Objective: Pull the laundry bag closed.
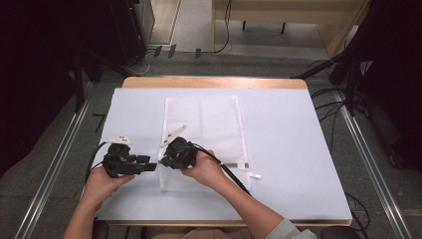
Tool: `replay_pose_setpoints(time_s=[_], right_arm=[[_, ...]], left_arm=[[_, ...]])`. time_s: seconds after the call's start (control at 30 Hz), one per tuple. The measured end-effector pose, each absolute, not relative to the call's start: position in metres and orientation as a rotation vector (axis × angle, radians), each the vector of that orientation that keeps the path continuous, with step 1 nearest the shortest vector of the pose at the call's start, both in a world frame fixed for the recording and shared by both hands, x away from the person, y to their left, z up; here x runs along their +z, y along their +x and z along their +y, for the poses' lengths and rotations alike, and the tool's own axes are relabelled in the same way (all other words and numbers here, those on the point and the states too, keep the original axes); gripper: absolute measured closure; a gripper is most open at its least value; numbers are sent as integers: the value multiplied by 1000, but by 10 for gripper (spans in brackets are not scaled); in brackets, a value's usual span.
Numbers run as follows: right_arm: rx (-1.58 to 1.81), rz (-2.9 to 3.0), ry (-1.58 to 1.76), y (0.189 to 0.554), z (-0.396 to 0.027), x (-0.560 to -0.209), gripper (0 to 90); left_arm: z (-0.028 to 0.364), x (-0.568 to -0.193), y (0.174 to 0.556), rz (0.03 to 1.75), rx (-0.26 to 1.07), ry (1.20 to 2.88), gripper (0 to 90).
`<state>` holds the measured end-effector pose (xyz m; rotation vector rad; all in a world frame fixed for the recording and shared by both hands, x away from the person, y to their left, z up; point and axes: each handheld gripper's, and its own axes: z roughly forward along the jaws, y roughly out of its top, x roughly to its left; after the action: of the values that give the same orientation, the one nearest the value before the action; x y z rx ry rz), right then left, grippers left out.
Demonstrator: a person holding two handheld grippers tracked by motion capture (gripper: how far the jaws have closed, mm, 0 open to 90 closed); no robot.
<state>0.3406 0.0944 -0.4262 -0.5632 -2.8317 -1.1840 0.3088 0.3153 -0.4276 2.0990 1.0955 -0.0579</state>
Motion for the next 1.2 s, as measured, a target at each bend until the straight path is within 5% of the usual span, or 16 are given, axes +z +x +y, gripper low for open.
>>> replay_pose_setpoints(time_s=[1.2], right_arm=[[-1141, -2782, -390, 341, 95, -423, 880]], left_arm=[[287, -439, 314, 973, -123, 2295, 842]])
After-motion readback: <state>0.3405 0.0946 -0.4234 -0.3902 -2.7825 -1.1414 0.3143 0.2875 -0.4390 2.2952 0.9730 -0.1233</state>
